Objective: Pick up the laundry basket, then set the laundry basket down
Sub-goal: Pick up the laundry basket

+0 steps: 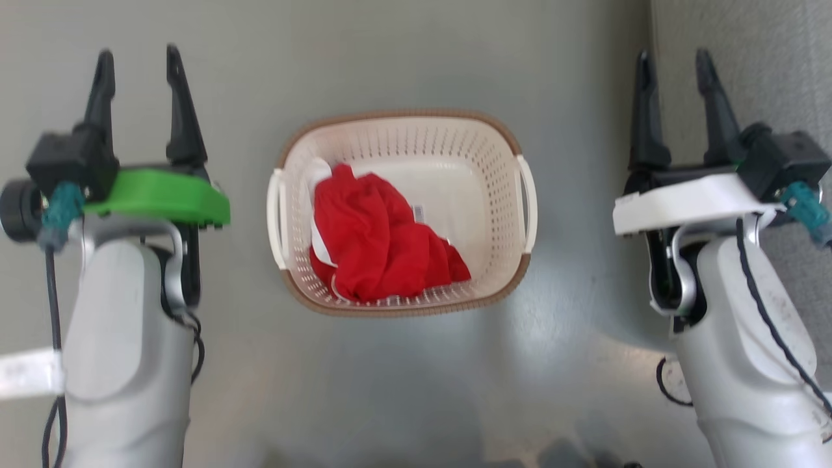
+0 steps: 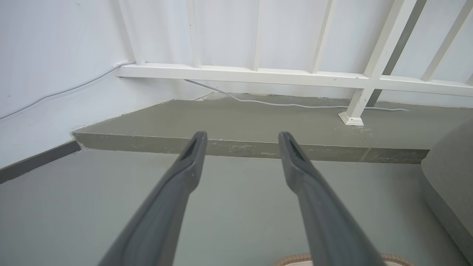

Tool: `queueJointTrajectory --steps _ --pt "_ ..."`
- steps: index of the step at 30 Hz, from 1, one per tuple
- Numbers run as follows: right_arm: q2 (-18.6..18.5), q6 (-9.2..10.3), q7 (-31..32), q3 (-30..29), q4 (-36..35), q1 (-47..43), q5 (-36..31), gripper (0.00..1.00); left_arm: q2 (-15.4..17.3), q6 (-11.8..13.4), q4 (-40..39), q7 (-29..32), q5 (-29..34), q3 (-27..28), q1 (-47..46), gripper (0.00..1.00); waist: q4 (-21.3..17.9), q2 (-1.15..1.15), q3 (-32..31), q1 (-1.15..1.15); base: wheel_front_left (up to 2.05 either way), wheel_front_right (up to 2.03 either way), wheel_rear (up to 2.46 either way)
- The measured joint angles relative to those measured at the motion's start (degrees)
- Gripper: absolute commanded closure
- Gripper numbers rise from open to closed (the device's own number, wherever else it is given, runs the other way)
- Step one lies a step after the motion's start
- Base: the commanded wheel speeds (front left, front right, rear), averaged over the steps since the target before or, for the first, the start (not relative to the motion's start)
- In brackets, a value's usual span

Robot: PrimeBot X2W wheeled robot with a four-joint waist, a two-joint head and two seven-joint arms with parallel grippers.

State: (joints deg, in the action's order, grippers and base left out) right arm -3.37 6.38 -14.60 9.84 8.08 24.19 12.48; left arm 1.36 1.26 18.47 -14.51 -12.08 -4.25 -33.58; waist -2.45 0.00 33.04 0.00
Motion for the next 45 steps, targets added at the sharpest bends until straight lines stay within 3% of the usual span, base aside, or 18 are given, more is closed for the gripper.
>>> queueJointTrajectory --steps 12,28,45 --pt "0.1 -1.25 0.0 1.8 1.0 -8.0 -0.4 0.0 0.0 0.0 -8.0 0.0 2.3 2.1 13.6 0.0 1.2 0.0 -10.3 0.0 0.0 0.0 0.0" --pt "0.4 -1.31 0.0 3.2 1.9 -20.0 -0.4 0.0 0.3 0.9 -9.5 0.0 3.3 2.4 32.3 0.0 1.4 0.0 -23.3 0.0 0.0 0.0 0.0" --pt "0.8 -1.24 0.0 3.2 0.0 -25.1 -0.3 0.0 0.6 1.4 -14.1 0.0 3.3 2.1 40.3 0.0 1.3 0.0 -29.8 -0.01 0.0 0.0 0.0"
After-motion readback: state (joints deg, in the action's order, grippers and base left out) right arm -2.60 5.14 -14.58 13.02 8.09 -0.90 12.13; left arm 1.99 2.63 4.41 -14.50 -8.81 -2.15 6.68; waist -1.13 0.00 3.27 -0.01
